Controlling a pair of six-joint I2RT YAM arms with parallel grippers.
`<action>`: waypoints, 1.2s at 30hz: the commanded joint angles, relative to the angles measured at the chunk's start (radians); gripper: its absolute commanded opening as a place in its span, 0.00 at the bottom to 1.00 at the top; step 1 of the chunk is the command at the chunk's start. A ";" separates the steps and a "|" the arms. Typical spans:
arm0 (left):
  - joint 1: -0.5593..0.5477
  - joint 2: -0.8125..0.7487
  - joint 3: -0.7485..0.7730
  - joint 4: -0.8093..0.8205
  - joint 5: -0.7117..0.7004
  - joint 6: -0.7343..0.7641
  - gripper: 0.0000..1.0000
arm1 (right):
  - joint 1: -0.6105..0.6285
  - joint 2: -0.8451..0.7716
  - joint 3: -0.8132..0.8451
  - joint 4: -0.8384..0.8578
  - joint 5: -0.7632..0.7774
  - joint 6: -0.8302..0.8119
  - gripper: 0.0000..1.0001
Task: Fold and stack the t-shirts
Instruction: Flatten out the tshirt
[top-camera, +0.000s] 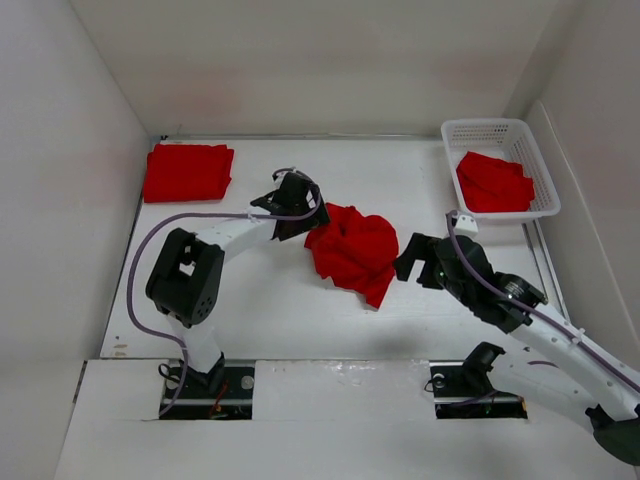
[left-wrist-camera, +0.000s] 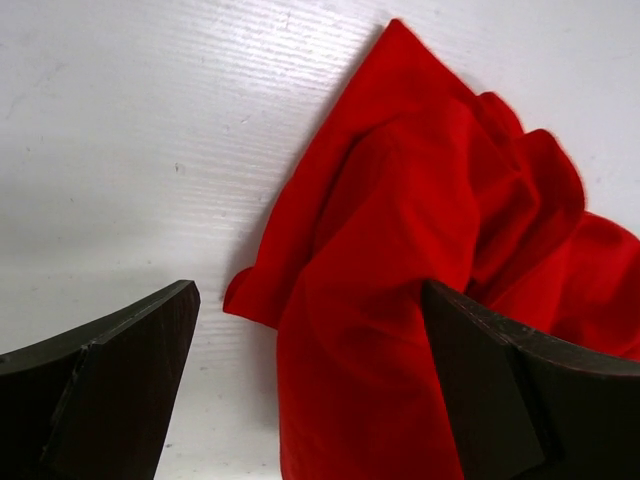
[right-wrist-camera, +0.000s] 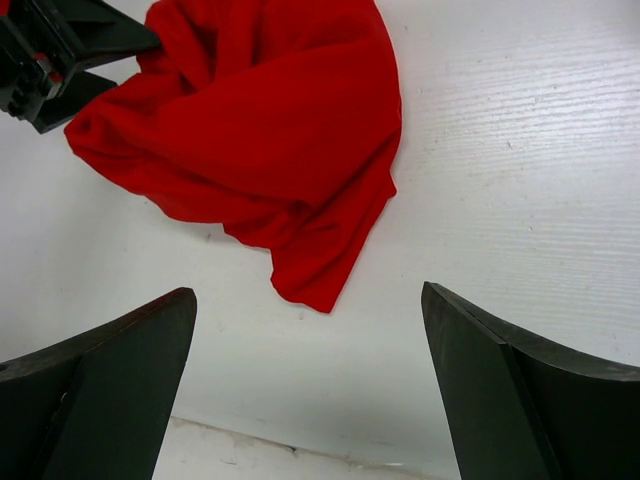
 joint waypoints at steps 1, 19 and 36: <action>-0.003 0.003 -0.026 0.025 0.012 -0.053 0.91 | 0.002 -0.009 -0.018 -0.007 -0.011 0.016 1.00; -0.049 0.063 -0.129 0.078 0.011 -0.125 0.47 | -0.007 -0.029 -0.065 -0.008 -0.011 0.068 1.00; -0.049 -0.092 -0.147 0.128 0.002 -0.073 0.00 | 0.056 0.140 -0.122 0.077 -0.131 0.020 0.90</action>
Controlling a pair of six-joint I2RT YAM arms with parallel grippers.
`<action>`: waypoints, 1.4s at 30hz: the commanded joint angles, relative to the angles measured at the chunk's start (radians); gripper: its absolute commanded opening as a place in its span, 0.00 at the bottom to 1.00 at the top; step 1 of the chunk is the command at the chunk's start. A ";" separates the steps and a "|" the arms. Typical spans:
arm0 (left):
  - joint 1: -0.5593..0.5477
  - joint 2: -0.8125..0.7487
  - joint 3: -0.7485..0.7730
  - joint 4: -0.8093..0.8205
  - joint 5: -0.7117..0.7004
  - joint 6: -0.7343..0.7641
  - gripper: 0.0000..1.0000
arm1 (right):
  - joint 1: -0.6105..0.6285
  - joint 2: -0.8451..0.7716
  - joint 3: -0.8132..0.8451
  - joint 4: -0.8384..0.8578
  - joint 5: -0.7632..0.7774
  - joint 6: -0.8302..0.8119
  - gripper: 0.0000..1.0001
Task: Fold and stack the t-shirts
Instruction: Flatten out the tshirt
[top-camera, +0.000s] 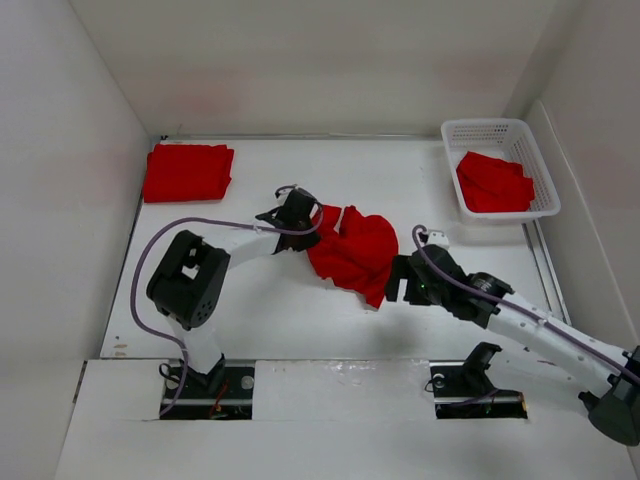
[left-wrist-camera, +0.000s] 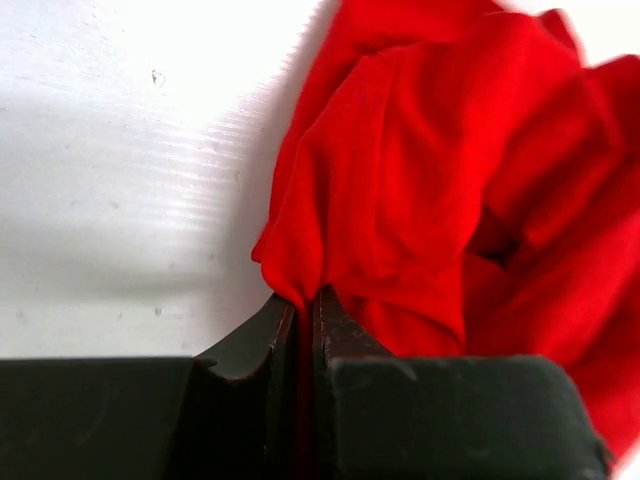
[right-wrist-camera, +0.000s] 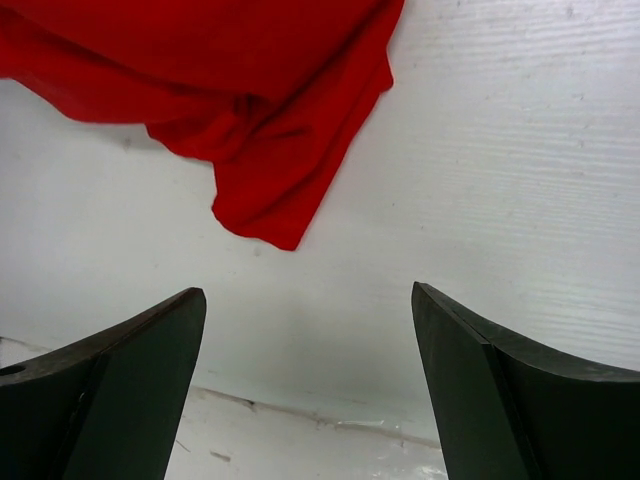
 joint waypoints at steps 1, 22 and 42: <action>0.000 -0.133 -0.027 0.027 -0.009 0.032 0.00 | 0.032 0.054 -0.017 0.086 -0.031 -0.007 0.89; 0.000 -0.512 -0.170 -0.078 -0.052 0.070 0.00 | 0.124 0.536 0.024 0.426 0.136 0.089 0.70; 0.000 -0.727 0.098 -0.292 -0.308 0.127 0.00 | 0.059 -0.035 0.352 -0.079 0.698 0.131 0.00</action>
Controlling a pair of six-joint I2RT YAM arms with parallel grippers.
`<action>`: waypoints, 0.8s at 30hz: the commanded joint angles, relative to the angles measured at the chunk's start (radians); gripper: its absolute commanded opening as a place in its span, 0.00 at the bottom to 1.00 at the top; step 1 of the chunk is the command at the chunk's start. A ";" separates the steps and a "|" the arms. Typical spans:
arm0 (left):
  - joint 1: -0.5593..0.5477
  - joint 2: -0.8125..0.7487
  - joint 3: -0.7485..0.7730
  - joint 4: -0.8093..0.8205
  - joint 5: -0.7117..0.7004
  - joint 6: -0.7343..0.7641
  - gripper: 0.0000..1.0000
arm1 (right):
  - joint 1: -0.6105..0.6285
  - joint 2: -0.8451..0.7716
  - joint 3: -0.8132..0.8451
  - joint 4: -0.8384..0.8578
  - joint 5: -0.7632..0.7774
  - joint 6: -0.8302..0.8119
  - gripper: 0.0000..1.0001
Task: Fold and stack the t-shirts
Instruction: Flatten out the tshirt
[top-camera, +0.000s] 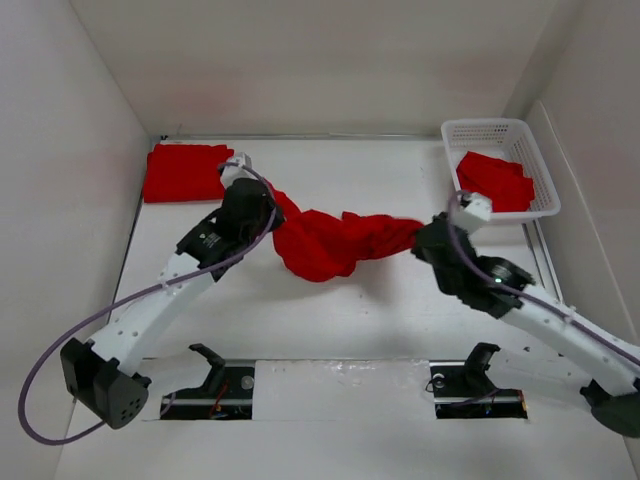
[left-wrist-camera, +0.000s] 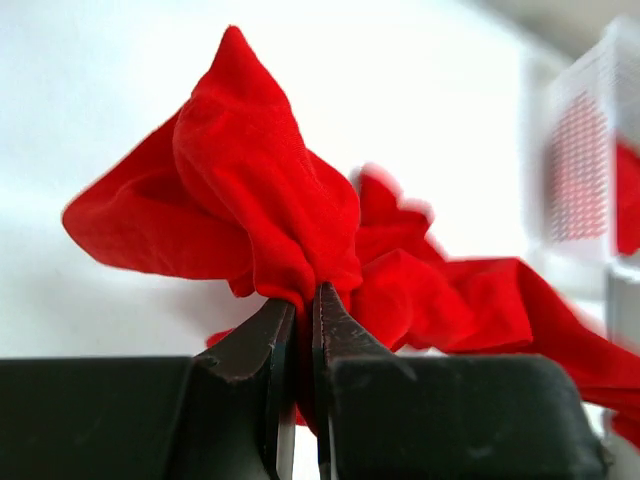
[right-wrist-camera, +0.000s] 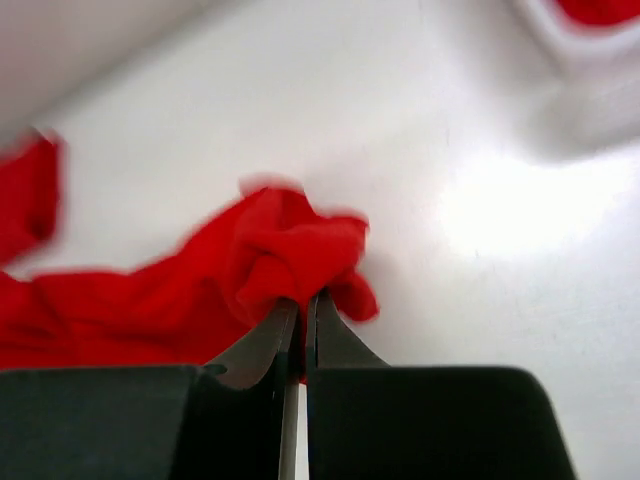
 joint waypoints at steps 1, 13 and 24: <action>0.001 -0.091 0.150 -0.007 -0.116 0.057 0.00 | -0.040 -0.149 0.132 -0.077 0.174 -0.094 0.00; 0.001 -0.270 0.423 -0.038 -0.256 0.212 0.00 | -0.082 -0.341 0.488 0.089 0.131 -0.520 0.00; 0.001 -0.395 0.549 0.068 -0.050 0.344 0.00 | -0.082 -0.396 0.701 0.114 -0.275 -0.669 0.00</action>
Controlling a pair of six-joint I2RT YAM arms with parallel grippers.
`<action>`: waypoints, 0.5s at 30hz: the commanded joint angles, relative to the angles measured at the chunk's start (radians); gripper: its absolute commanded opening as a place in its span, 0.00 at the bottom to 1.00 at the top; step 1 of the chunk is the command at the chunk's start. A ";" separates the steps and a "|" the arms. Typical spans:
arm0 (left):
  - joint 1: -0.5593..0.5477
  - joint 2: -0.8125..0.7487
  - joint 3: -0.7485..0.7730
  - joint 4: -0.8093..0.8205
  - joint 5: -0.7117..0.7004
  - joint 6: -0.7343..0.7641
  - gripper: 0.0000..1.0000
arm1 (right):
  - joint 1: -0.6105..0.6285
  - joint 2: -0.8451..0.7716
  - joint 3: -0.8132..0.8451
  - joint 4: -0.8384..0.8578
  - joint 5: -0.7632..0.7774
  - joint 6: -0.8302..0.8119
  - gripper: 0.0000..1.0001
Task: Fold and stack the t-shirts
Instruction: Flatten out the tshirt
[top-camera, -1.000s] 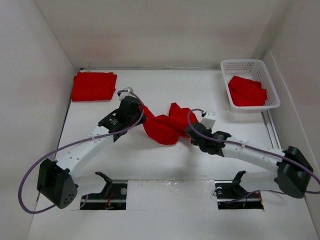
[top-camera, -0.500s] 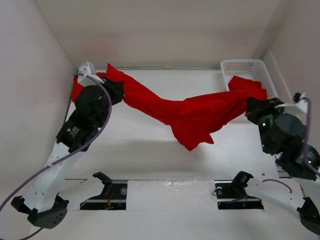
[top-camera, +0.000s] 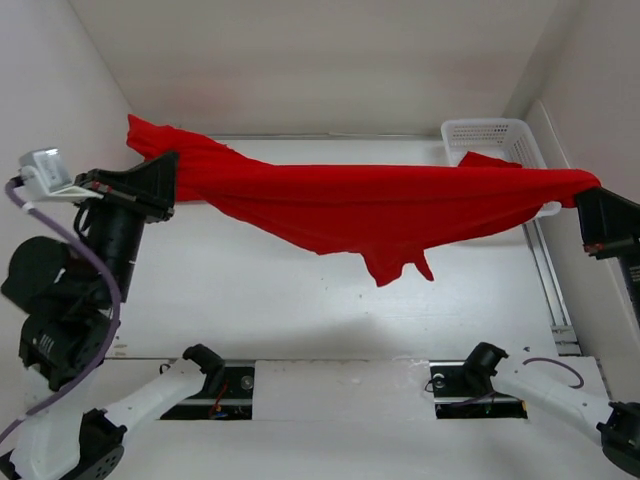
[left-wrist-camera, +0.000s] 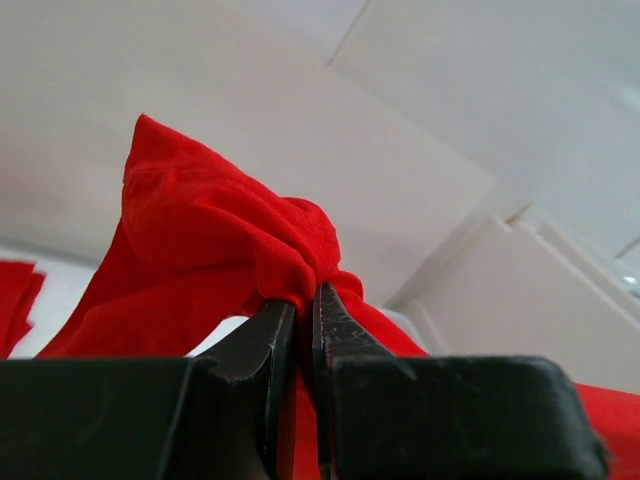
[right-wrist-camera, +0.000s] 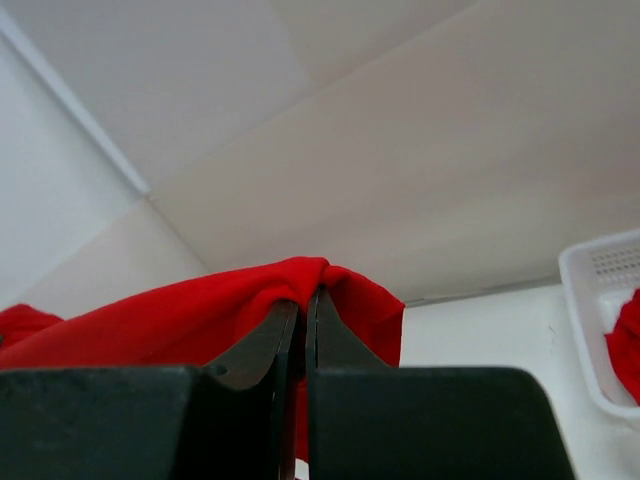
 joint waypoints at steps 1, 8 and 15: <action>0.002 -0.021 0.049 0.085 0.073 0.062 0.00 | -0.006 -0.013 0.040 0.051 -0.113 -0.062 0.00; 0.002 0.050 -0.035 0.050 -0.072 -0.002 0.00 | -0.006 0.000 -0.149 0.119 -0.035 -0.039 0.00; 0.094 0.278 -0.236 -0.015 -0.193 -0.214 0.00 | -0.031 0.155 -0.515 0.193 0.216 0.135 0.00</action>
